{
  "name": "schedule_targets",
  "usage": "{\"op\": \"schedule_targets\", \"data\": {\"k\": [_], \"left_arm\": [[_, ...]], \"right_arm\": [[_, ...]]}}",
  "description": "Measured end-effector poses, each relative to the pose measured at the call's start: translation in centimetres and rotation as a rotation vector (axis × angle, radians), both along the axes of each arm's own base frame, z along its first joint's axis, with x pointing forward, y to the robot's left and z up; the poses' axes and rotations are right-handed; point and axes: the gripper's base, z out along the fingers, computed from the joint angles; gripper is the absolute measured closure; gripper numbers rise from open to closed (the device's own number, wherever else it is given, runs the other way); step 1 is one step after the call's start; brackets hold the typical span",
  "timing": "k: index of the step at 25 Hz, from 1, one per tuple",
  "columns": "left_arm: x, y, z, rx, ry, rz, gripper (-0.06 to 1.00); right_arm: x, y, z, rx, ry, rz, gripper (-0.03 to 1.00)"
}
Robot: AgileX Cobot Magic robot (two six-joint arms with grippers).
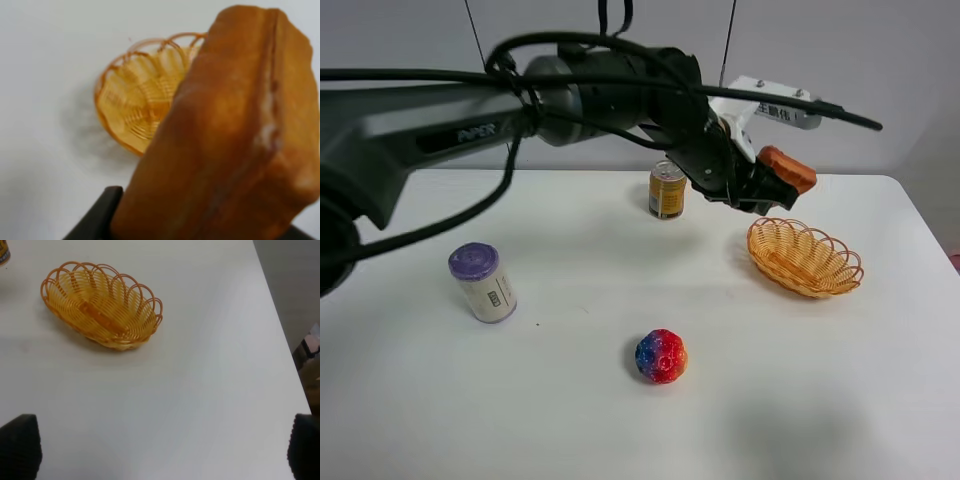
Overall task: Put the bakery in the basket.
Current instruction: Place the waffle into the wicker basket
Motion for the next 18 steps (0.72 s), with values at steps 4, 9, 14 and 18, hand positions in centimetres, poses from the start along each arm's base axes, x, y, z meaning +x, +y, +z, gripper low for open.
{"op": "schedule_targets", "data": {"k": [4,9,14,18], "left_arm": [[0.9,-1.7,-2.9,-0.010,0.043,0.004,0.52],[2.2,-3.7,-4.2,-0.142,0.081,0.054,0.52],[2.9,-4.9,-4.5,-0.286,0.124,0.123,0.52],[3.2,-5.3,-6.3,-0.324,0.185,0.167,0.52]], "right_arm": [[0.0,0.0,0.0,0.000,0.000,0.000,-0.02],[0.0,0.0,0.0,0.000,0.000,0.000,-0.02],[0.0,0.0,0.0,0.000,0.000,0.000,-0.02],[0.0,0.0,0.0,0.000,0.000,0.000,-0.02]]}}
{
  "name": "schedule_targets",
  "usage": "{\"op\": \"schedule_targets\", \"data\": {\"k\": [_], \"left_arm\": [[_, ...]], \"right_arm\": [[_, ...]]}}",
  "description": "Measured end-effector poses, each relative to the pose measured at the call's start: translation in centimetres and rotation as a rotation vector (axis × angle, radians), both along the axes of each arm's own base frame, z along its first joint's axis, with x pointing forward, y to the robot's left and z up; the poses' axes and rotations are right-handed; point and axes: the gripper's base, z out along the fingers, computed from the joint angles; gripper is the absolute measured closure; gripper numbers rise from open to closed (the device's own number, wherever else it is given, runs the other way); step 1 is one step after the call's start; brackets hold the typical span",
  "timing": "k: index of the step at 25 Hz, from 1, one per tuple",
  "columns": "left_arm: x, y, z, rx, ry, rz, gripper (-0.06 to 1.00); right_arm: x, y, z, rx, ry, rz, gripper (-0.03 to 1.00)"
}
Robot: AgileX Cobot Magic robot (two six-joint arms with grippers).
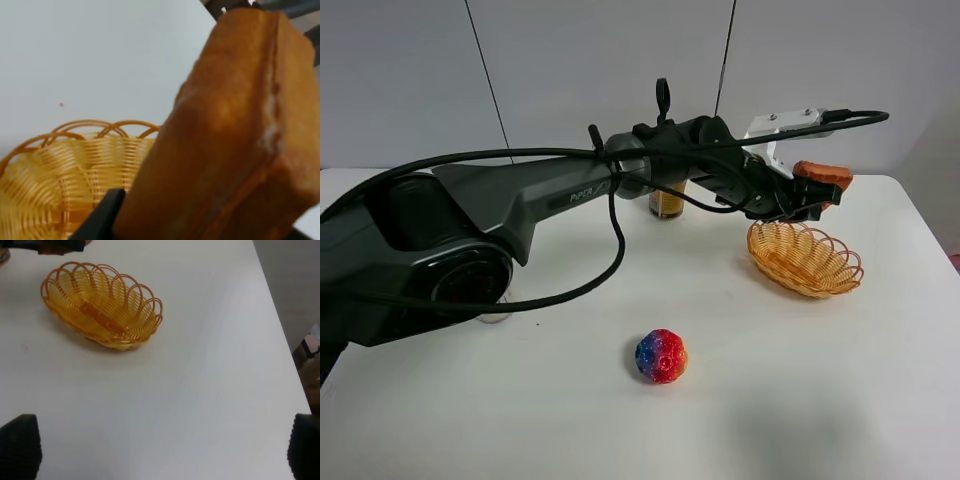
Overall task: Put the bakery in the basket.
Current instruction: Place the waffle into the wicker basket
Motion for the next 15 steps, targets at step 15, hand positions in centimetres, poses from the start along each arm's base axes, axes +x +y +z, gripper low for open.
{"op": "schedule_targets", "data": {"k": [15], "left_arm": [[-0.2,-0.3,-5.0,0.030,0.129,0.006,0.52]], "right_arm": [[0.0,0.0,0.0,0.000,0.000,0.000,-0.02]]}}
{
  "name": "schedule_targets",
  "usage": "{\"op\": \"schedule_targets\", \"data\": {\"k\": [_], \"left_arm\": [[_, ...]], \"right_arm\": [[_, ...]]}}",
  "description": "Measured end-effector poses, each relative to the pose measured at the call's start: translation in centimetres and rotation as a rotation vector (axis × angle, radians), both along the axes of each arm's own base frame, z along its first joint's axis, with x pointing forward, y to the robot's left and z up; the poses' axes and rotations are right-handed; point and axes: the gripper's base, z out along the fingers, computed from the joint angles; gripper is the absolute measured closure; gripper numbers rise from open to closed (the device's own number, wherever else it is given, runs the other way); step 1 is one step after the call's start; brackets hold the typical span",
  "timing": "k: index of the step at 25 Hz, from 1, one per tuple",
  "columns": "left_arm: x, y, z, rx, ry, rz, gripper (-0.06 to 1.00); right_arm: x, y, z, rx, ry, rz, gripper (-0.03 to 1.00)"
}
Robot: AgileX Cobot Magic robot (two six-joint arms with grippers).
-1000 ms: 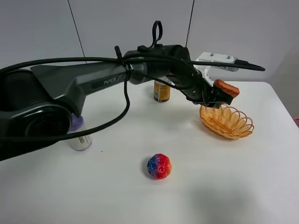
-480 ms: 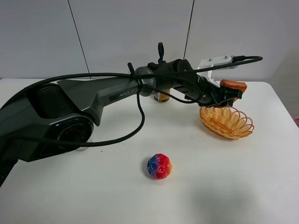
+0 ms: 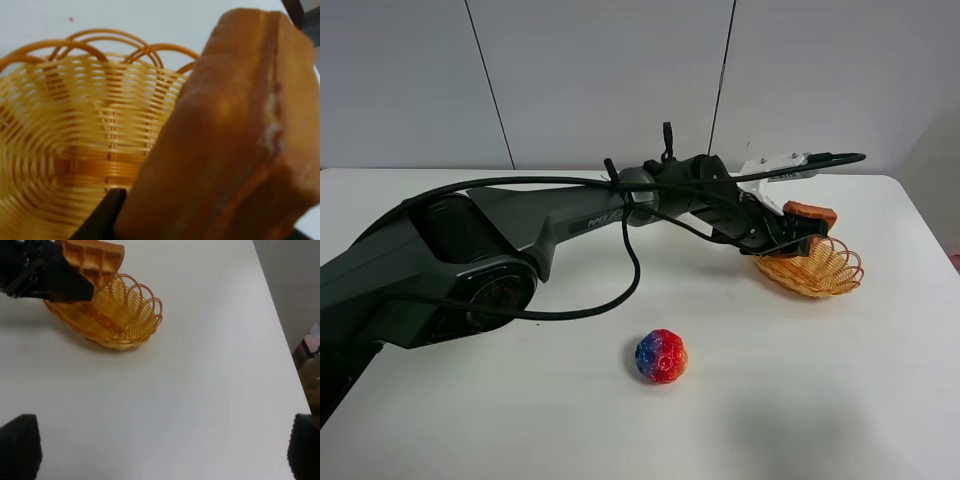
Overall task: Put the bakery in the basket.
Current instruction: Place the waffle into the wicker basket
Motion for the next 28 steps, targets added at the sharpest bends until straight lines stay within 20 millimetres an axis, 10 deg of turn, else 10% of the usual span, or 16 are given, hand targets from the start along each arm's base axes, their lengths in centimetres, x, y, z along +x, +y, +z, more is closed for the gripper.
{"op": "schedule_targets", "data": {"k": [7,13,20,24,28], "left_arm": [[-0.2,0.0,0.0,0.001,0.017,-0.009,0.52],[-0.3,-0.1,0.0,-0.017,0.055,0.006,0.19],[-0.3,-0.1,0.3,-0.036,0.084,0.027,0.16],[0.1,0.2,3.3,-0.079,0.044,0.047,0.16],[1.5,2.4,10.7,-0.115,-0.145,0.068,0.16]], "right_arm": [[0.0,0.0,0.0,0.000,0.000,0.000,-0.02],[0.0,0.0,0.0,0.000,0.000,0.000,-0.02],[0.0,0.0,0.0,0.000,0.000,0.000,-0.02],[0.0,0.0,0.0,0.000,0.000,0.000,-0.02],[0.0,0.0,0.0,0.000,0.000,0.000,-0.02]]}}
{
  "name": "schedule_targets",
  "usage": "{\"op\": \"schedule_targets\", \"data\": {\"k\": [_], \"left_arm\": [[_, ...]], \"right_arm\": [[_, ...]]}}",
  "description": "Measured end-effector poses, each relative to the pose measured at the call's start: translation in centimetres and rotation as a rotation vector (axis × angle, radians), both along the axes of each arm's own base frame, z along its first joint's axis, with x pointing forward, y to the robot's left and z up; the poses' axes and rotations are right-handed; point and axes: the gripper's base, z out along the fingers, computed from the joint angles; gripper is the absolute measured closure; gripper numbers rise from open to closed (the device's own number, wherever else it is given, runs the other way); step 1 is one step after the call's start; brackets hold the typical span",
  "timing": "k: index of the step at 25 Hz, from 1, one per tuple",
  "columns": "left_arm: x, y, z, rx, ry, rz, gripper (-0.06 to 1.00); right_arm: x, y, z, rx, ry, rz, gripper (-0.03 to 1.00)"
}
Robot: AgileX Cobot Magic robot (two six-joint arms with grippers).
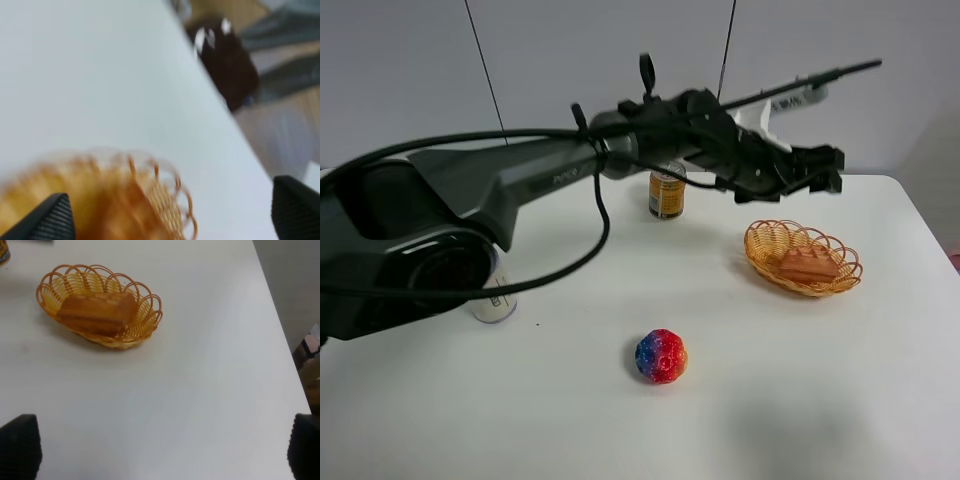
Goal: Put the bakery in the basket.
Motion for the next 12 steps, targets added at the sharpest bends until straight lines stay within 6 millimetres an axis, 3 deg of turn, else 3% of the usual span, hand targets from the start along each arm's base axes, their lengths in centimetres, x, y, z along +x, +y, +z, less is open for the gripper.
{"op": "schedule_targets", "data": {"k": [6,9,12], "left_arm": [[1.6,7.9,12.7,0.116,-0.390,0.073,0.16],[1.2,12.7,17.7,0.248,-0.509,0.115,0.16],[0.4,17.8,21.3,0.398,-0.549,0.171,0.16]], "right_arm": [[0.0,0.0,0.0,0.000,0.000,0.000,-0.02],[0.0,0.0,0.0,0.000,0.000,0.000,-0.02],[0.0,0.0,0.0,0.000,0.000,0.000,-0.02]]}}
